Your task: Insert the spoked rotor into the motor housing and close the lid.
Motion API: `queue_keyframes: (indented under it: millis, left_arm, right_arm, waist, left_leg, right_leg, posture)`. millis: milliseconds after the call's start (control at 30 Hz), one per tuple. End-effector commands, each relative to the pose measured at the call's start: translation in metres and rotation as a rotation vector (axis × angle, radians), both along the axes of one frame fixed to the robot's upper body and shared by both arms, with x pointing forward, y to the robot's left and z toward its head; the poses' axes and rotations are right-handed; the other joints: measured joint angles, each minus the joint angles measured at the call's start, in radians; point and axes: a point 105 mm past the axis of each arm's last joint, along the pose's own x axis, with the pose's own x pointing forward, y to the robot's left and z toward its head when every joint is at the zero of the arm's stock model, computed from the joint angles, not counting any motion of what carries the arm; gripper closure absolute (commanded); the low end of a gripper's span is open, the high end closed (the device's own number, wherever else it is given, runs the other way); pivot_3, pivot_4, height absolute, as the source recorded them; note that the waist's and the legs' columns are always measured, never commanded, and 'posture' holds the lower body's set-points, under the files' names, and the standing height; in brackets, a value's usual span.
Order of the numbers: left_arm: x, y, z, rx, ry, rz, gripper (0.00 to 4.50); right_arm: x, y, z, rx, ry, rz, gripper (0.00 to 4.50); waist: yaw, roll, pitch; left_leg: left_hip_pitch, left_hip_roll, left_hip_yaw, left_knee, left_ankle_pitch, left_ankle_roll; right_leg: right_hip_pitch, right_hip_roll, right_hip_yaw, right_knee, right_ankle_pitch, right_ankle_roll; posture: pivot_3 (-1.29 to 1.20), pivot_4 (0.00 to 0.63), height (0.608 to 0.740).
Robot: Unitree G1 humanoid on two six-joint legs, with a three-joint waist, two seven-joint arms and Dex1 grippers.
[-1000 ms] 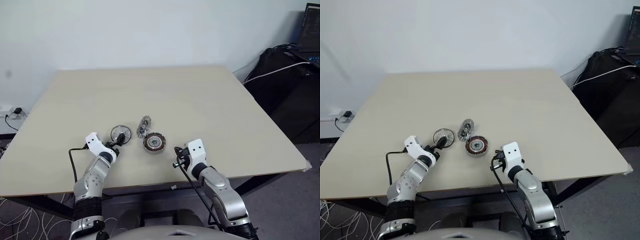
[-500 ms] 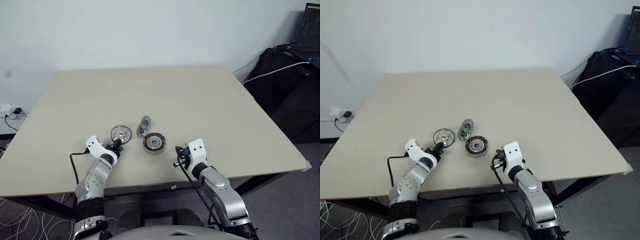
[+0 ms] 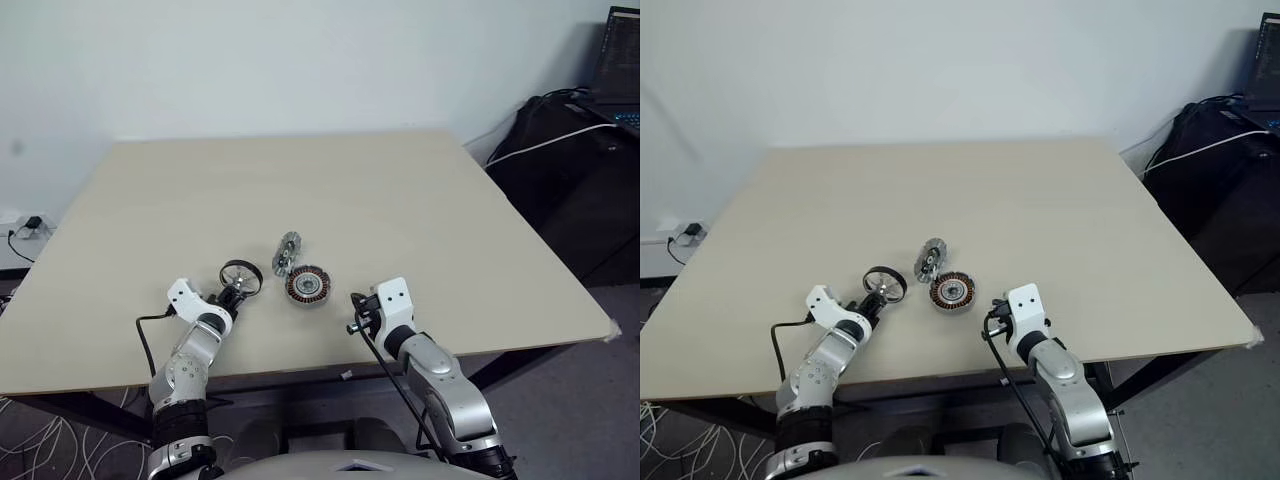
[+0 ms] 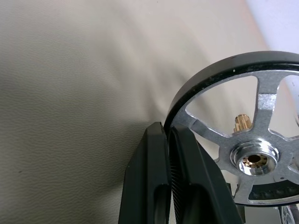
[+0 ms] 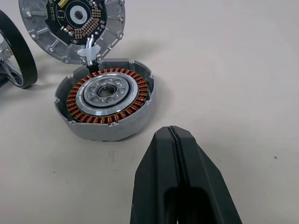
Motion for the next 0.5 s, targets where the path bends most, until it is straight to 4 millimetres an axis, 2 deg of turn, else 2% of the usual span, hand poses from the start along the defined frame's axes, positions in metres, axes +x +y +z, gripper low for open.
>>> queue_keyframes:
  millis: [33, 200, 333, 500]
  left_arm:
    - [-0.005, -0.001, 0.001, 0.003, -0.001, 0.005, 4.46]
    - [-0.014, -0.014, 0.023, 0.056, -0.106, -0.109, 4.46]
    - [-0.023, -0.037, 0.05, 0.074, -0.215, -0.247, 4.46]
    - [-0.029, -0.065, 0.071, 0.07, -0.27, -0.361, 4.46]
  right_arm:
    - [0.003, -0.001, 0.011, 0.012, -0.037, -0.005, 4.5]
    - [0.002, 0.0, 0.01, 0.013, -0.036, -0.006, 4.5]
    - [0.002, 0.0, 0.009, 0.014, -0.032, -0.003, 4.5]
    - [0.002, 0.003, 0.008, 0.012, -0.029, 0.01, 4.5]
  waist:
    - [0.0, 0.0, 0.0]
    - [0.001, -0.001, -0.001]
    - [0.003, -0.002, 0.0]
    - [0.001, -0.002, 0.0]
  left_leg:
    - [0.0, 0.0, 0.0, 0.0, 0.0, 0.0]
    - [0.0, 0.0, 0.0, 0.0, 0.0, -0.001]
    - [-0.001, 0.0, 0.0, 0.0, -0.002, -0.003]
    - [-0.001, 0.0, 0.0, 0.0, -0.003, -0.005]
  right_leg:
    - [0.0, 0.0, 0.0, 0.0, 0.0, 0.0]
    - [0.0, 0.0, 0.0, 0.0, 0.0, 0.0]
    - [0.0, -0.001, 0.0, 0.0, 0.0, -0.001]
    - [0.0, -0.001, 0.0, 0.0, -0.003, 0.004]
  posture:
    - [0.0, 0.0, 0.74]
    - [0.0, 0.0, 0.74]
    - [0.0, 0.0, 0.74]
    - [0.0, 0.0, 0.74]
